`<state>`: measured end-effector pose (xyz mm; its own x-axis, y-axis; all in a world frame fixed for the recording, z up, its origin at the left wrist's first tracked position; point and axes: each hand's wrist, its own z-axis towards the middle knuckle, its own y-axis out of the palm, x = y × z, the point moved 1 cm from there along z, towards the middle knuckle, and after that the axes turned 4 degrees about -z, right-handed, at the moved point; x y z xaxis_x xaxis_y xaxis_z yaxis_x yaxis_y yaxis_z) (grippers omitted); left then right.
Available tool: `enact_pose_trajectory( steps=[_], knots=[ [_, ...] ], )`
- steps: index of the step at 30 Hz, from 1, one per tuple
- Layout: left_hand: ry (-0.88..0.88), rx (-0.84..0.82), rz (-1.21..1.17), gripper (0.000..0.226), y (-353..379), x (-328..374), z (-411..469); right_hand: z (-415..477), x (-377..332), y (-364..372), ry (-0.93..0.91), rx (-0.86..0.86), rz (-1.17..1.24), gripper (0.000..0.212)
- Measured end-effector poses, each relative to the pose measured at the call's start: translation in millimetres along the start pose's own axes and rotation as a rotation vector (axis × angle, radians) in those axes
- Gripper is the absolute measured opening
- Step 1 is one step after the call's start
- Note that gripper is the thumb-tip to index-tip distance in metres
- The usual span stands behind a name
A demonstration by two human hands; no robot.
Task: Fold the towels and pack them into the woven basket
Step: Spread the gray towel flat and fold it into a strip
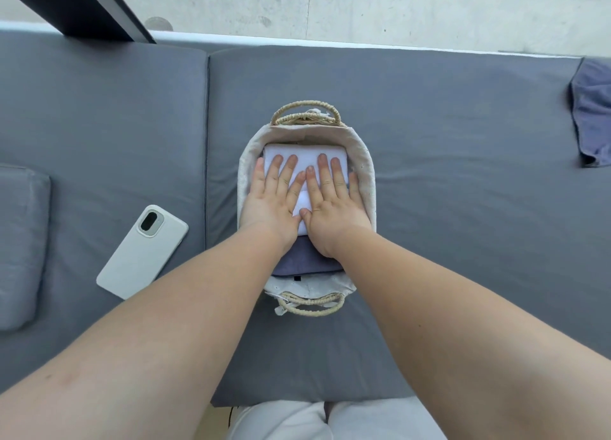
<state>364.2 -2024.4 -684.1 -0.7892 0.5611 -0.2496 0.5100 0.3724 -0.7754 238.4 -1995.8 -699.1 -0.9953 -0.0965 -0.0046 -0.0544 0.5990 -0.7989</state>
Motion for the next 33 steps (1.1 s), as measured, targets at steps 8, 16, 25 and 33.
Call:
enact_pose_trajectory(
  steps=[8,16,25,33],
  knots=[
    [0.028,0.071,-0.055,0.069,-21.8,-9.9,-76.2,-84.9,-0.7,-20.5,-0.034,0.037,-0.113,0.066],
    [-0.017,0.109,-0.382,0.060,-83.5,22.3,-136.6,-167.2,69.3,-48.3,0.126,0.167,0.057,0.060],
    [0.036,0.160,-0.348,0.073,-180.3,166.6,-144.6,-261.7,225.6,-8.5,0.292,0.162,0.230,0.064],
    [-0.013,0.123,-0.346,0.073,-244.6,334.2,-156.1,-359.7,418.5,42.6,0.364,0.068,0.267,0.063]
  ],
)
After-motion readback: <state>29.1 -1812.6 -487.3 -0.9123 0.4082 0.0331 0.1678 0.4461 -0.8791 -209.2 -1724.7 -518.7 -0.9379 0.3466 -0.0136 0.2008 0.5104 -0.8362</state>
